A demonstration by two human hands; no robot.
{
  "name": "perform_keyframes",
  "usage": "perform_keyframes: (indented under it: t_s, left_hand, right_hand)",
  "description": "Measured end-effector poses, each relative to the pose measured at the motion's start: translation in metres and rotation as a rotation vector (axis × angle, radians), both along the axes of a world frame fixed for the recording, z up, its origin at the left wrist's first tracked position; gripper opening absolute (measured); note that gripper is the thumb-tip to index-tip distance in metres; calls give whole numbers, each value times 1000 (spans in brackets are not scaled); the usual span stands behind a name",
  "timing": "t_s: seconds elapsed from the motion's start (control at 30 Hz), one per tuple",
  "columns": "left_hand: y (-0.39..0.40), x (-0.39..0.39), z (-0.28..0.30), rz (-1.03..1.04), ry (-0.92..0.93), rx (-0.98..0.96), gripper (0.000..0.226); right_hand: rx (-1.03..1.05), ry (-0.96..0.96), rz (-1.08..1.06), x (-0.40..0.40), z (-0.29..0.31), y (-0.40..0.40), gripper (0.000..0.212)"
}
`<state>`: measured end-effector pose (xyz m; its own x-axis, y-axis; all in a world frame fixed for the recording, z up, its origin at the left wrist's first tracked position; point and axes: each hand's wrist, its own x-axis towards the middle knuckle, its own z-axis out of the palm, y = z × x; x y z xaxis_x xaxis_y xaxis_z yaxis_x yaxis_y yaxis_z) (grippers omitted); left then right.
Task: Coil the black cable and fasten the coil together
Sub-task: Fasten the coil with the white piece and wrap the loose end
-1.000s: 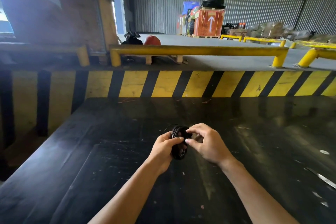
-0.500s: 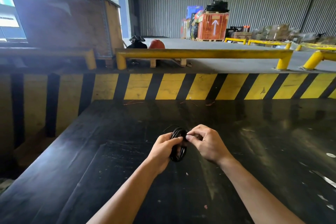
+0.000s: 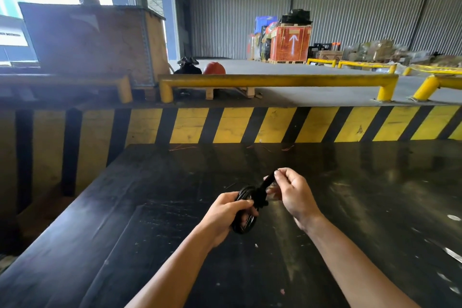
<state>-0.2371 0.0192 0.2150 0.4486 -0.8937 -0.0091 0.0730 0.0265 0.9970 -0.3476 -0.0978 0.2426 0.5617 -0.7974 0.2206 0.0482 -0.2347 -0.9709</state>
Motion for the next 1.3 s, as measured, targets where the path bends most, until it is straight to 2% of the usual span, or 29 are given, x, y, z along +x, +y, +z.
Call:
perform_keyframes:
  t_s: [0.2, 0.37, 0.47, 0.6, 0.73, 0.77, 0.87, 0.93, 0.97, 1.07, 1.13, 1.2, 1.3]
  left_hand:
    - [-7, 1, 7, -32, 38, -23, 16]
    - [-12, 5, 15, -33, 40, -36, 16]
    - [-13, 7, 18, -38, 36, -37, 14]
    - [-14, 15, 24, -14, -72, 0, 15]
    - [-13, 28, 37, -17, -148, 70, 18]
    - [-13, 29, 42, -31, -135, 77, 20]
    - [-14, 28, 56, -66, -125, 90, 26]
    - [-15, 27, 62, -102, -162, 101, 24]
    - [-14, 26, 64, -125, -190, 107, 24]
    - [-12, 24, 66, -186, -225, 108, 25]
    - [-11, 24, 67, -194, -260, 81, 15]
    - [-10, 24, 67, -106, -333, 59, 6]
    - [-9, 28, 60, 96, -360, 33, 36]
  right_hand:
    - [125, -99, 87, 0, -1, 0, 11]
    - [-4, -13, 137, -1, -2, -8, 26]
    - [6, -72, 119, -1, 1, -11, 22]
    - [58, -130, 42, -4, 5, -20, 9]
    - [-37, -131, 130, -8, 14, -23, 6]
    - [-95, -78, 156, -8, 17, -24, 9]
    - [-297, 200, 230, -4, 21, -29, 47]
    - [-285, 338, 321, -3, 25, -32, 69]
    - [-256, 378, 389, -3, 29, -33, 68]
    - [-223, 408, 577, -7, 43, -32, 34]
    - [-267, 380, 580, -6, 45, -32, 22]
    - [-296, 365, 534, -3, 43, -35, 14]
    - [-288, 362, 504, -2, 36, -40, 5]
